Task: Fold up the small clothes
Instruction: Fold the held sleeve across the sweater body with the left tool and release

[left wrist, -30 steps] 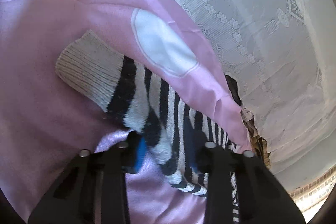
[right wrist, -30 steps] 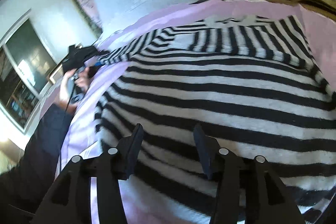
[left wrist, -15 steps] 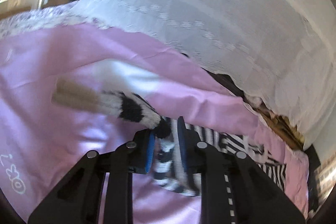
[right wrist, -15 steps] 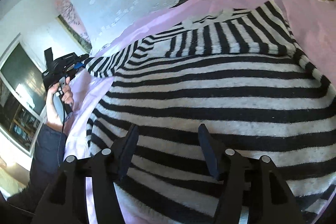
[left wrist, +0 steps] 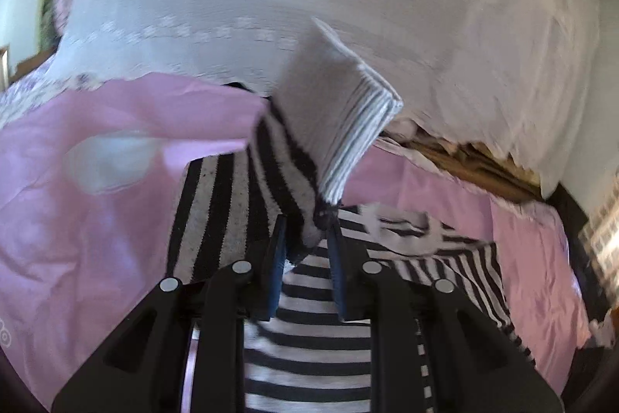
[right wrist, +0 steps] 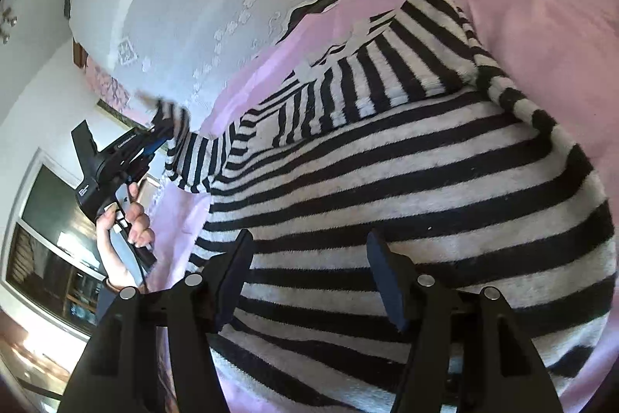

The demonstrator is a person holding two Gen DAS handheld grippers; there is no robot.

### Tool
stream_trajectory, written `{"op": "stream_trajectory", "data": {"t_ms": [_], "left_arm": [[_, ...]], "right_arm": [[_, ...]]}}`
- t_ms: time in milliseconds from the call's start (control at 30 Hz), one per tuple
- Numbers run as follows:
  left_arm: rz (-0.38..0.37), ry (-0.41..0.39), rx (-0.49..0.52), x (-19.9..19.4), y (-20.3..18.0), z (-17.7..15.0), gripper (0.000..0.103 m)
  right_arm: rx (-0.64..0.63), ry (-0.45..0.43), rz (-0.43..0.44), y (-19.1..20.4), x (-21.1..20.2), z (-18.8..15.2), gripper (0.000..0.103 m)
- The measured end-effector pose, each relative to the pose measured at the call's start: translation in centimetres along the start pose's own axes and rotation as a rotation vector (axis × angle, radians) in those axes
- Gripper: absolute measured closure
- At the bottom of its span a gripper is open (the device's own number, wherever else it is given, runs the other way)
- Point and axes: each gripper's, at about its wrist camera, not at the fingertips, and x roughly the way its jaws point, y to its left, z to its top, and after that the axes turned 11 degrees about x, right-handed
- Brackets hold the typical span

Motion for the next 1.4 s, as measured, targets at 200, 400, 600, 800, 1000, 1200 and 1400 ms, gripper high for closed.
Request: {"op": "stream_trajectory", "data": {"t_ms": [200, 400, 600, 800, 1000, 1200, 1400], "left_arm": [[-0.08, 0.03, 0.089, 1.9, -7.0, 0.1, 0.085], [-0.168, 0.092, 0.208, 4.5, -14.7, -2.0, 0.084], [-0.141, 0.105, 0.291, 3.9, -15.5, -4.2, 0.058], [0.048, 0.053, 0.212, -0.4, -6.9, -3.7, 0.03], [0.138, 0.063, 0.201, -1.8, -0.9, -6.7, 0.02], [0.26, 0.205, 0.356, 3.6, -2.3, -9.0, 0.017], [0.333, 0.282, 0.387, 6.0, -2.4, -9.4, 0.016]], "right_arm": [[0.12, -0.004, 0.056, -2.8, -0.9, 2.2, 0.04], [0.2, -0.021, 0.099, -4.5, -1.7, 3.0, 0.04], [0.171, -0.035, 0.084, -4.3, -1.9, 3.1, 0.04], [0.172, -0.027, 0.157, -3.3, -1.4, 3.2, 0.041], [0.236, 0.029, 0.254, 0.8, 2.2, 6.3, 0.041], [0.274, 0.045, 0.175, 3.1, 9.2, 8.7, 0.041], [0.317, 0.05, 0.061, 2.5, 14.1, 10.1, 0.052]]}}
